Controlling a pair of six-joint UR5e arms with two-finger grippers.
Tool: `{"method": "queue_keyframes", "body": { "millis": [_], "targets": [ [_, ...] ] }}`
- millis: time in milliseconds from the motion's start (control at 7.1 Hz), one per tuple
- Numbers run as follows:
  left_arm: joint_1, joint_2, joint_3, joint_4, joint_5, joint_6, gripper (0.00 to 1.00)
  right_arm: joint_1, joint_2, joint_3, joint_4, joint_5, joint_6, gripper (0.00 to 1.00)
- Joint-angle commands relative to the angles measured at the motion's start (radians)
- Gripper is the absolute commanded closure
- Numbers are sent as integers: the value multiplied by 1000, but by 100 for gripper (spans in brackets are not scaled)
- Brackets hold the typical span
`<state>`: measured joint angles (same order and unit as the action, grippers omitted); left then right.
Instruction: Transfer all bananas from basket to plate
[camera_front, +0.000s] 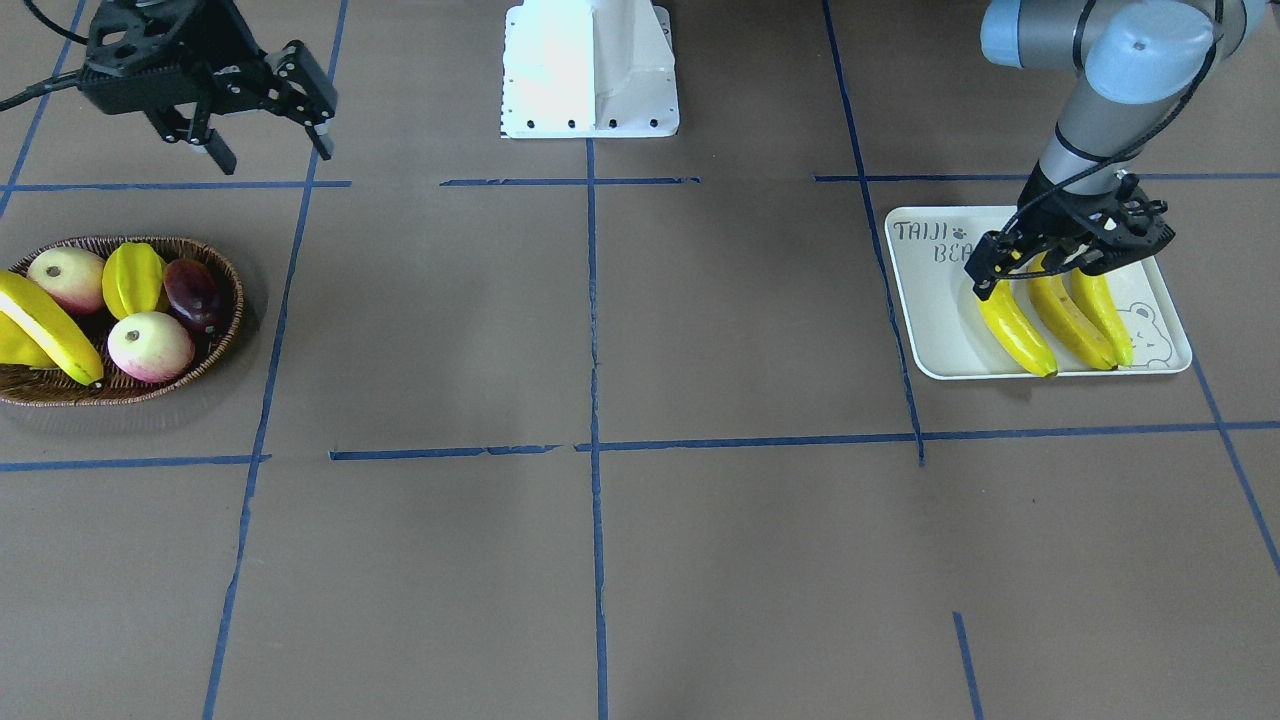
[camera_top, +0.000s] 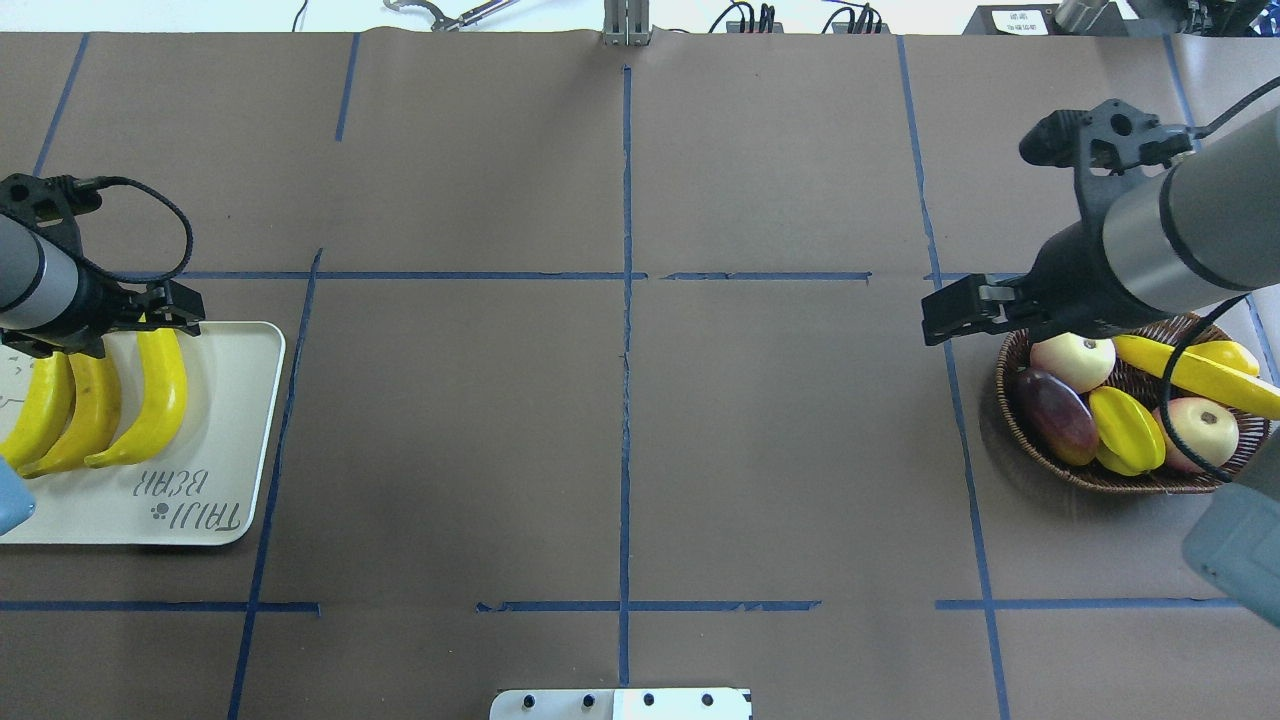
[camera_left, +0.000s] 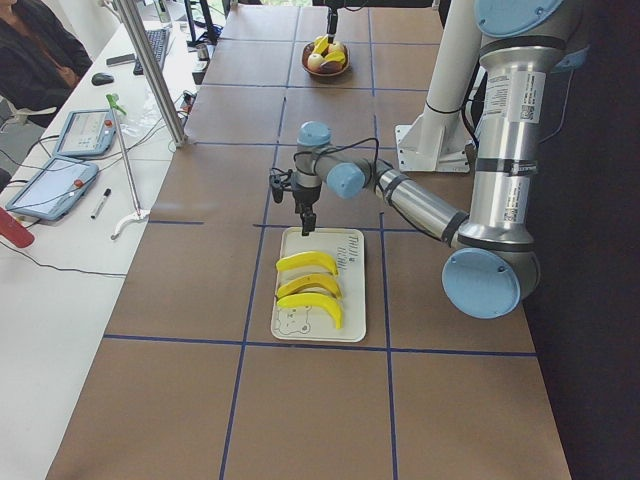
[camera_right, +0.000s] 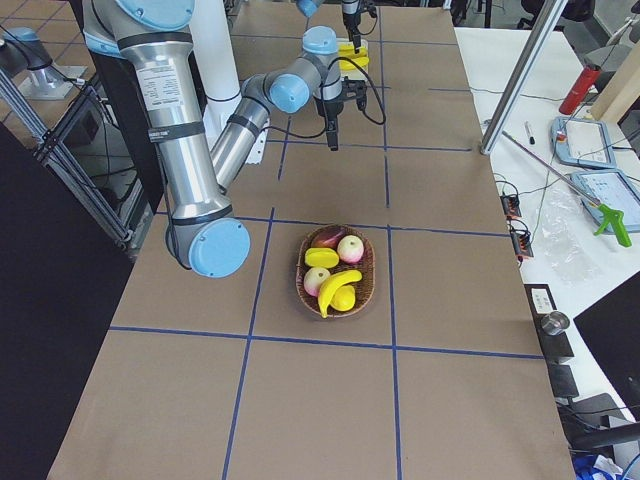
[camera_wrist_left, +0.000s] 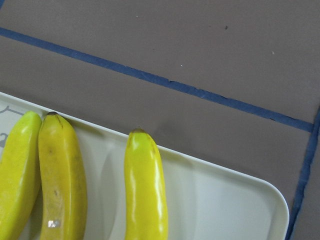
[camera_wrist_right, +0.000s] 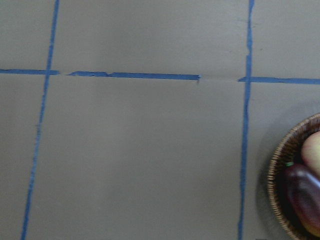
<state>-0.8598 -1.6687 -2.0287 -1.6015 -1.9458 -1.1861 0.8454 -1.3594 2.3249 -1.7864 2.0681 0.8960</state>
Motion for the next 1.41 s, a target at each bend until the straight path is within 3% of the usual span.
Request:
{"method": "queue_keyframes", "body": {
  "millis": [0,282,563,704,985,1267],
  "targets": [
    [21,-200,-36,199,-4,-32,0,130,-120,-21,1,41,-296,0],
    [115,-268,-31,199,-1,-150,0,242,-173,-88,1,41,-638,0],
    [134,-342,-9,199,-2,-194,0,300,-191,-160,7,38,-838,0],
    [146,-385,19,199,-1,-232,0,308,-194,-214,68,38,-909,0],
    [151,-407,28,199,1,-239,0,345,-297,-284,241,101,-973,0],
    [154,-411,38,199,1,-239,0,392,-392,-445,577,247,-979,0]
  ]
}}
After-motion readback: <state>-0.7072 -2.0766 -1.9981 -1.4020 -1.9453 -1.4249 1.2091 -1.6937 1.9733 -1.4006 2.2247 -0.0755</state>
